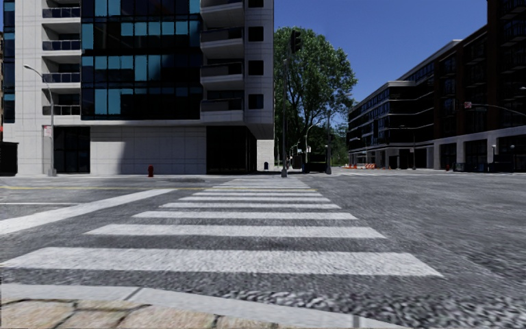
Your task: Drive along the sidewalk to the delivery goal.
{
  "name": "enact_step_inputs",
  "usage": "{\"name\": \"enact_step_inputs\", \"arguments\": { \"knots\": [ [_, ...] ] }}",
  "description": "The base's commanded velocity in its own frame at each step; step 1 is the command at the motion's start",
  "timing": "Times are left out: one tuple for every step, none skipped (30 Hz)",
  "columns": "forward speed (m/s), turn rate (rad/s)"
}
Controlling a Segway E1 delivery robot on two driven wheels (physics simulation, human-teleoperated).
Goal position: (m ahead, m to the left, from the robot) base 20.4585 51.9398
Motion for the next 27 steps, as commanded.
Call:
{"name": "enact_step_inputs", "arguments": {
  "knots": [
    [1.99, 0.00],
    [1.99, 0.00],
    [1.99, 0.00],
    [1.99, 0.00],
    [1.99, 0.00],
    [1.99, 0.00],
    [1.99, 0.00],
    [2.00, 0.00],
    [2.00, 0.00],
    [2.00, 0.00],
    [1.99, 0.00],
    [1.89, 0.00],
    [1.65, 0.00],
    [1.55, 0.00],
    [1.53, 0.00],
    [1.51, 0.00],
    [1.50, 0.00],
    [1.49, 0.00],
    [1.49, 0.00],
    [1.49, 0.00],
    [1.49, 0.00],
    [1.49, 0.00],
    [1.49, 0.00],
    [1.47, 0.00],
    [1.46, 0.00],
    [1.43, 0.00],
    [1.41, 0.00]
  ]
}}
